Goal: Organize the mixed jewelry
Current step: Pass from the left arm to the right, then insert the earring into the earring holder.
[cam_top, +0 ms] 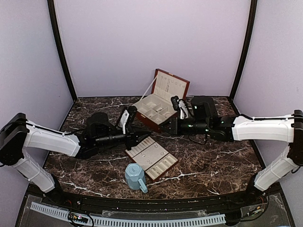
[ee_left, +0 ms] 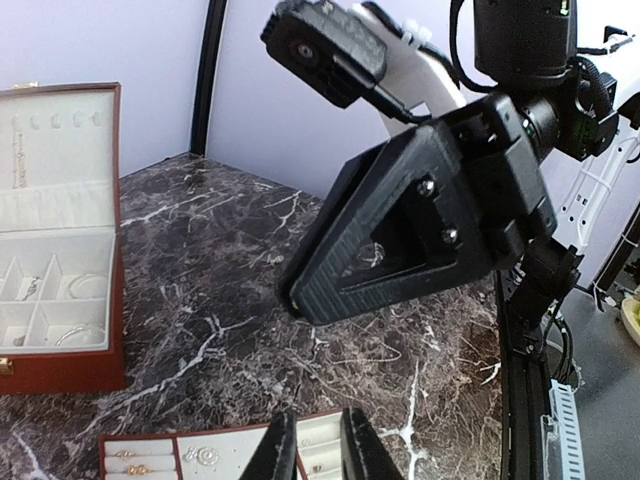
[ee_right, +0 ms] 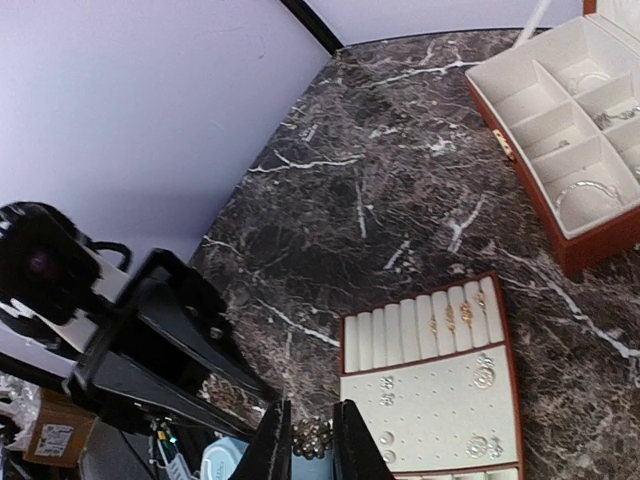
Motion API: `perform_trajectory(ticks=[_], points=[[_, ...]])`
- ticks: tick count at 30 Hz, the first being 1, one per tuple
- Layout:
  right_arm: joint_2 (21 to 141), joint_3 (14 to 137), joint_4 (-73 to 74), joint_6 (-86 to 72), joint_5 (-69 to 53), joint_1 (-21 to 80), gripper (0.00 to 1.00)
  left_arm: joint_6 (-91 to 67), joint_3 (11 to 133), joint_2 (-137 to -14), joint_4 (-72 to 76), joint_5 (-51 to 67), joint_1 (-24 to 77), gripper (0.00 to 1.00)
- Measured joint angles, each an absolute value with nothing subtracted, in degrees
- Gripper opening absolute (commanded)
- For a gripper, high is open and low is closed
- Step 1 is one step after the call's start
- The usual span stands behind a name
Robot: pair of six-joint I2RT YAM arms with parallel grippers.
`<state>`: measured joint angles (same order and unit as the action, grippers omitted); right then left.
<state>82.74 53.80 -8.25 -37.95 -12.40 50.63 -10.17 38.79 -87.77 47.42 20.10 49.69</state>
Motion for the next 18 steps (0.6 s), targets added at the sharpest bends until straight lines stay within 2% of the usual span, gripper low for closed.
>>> perform_trajectory(ticks=[5, 10, 18], points=[[82.85, 53.82, -1.32, -31.92, -5.85, 51.92, 0.12, -10.33, 37.65, -77.49, 37.80, 17.82, 46.50, 0.26], [85.56, 54.02, 1.76, -27.59, -0.93, 55.18, 0.11, -11.18, 38.87, -68.34, 26.37, 18.22, 35.86, 0.29], [94.76, 54.76, 2.26, -24.18, 1.58, 58.78, 0.10, -10.28, 49.87, -68.23, 7.70, 23.29, 20.71, 0.29]])
